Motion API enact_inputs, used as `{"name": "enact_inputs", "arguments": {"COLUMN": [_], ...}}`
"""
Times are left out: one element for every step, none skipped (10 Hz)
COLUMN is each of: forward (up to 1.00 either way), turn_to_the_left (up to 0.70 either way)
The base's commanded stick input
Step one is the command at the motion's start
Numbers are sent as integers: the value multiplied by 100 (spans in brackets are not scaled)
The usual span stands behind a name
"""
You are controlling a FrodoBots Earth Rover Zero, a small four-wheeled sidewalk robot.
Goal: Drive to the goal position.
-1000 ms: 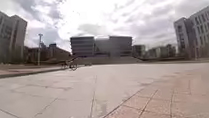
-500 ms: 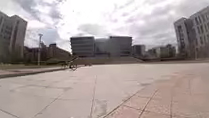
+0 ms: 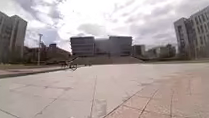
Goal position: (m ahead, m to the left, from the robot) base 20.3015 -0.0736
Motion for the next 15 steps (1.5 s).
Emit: {"name": "enact_inputs", "arguments": {"forward": [6, 6, 6, 6, 6, 6, 6, 6, 6, 6, 6, 6, 6, 6, 6], "turn_to_the_left": [0, 0, 0, 0, 0, 0, 0, 0, 0, 0, 0, 0, 0, 0, 0]}}
